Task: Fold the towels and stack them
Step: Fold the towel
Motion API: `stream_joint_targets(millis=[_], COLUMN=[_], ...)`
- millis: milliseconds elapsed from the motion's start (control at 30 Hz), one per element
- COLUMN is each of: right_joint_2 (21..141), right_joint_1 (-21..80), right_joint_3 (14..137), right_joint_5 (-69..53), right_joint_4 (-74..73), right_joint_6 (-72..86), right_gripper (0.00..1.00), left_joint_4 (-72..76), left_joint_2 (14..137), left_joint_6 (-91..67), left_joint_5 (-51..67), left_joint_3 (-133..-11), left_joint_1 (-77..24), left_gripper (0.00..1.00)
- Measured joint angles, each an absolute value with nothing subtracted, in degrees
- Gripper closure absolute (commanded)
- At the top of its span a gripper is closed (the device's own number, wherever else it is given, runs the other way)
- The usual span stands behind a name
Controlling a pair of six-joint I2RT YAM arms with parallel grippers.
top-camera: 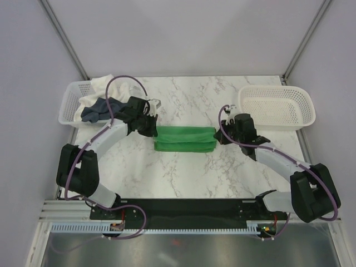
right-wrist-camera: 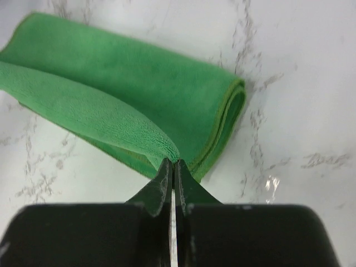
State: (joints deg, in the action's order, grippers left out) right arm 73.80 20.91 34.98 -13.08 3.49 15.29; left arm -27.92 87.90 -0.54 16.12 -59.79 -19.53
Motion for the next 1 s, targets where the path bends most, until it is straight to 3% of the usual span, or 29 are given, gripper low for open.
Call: stream_joint_targets(millis=[433, 733, 1000], right_joint_2=[88.73, 100.51, 104.42], right_joint_1=[19.38, 16.43, 14.79], right_joint_3=[58.89, 63.40, 65.39], right_joint_5=[-5.69, -5.93, -7.81], right_joint_4=[4.54, 6.74, 8.51], right_joint_6=[10.83, 7.53, 6.02], right_gripper=[1.00, 1.00, 1.00], left_joint_4=[-25.41, -25.06, -24.69], left_joint_2=[100.29, 112.18, 115.15], left_joint_6=[-2.15, -2.15, -2.11], left_joint_5=[7.90, 6.59, 7.73], left_joint_3=[-83.68, -90.61, -92.40], left_joint_1=[-19.59, -18.13, -16.73], left_gripper=[0.98, 0.98, 0.98])
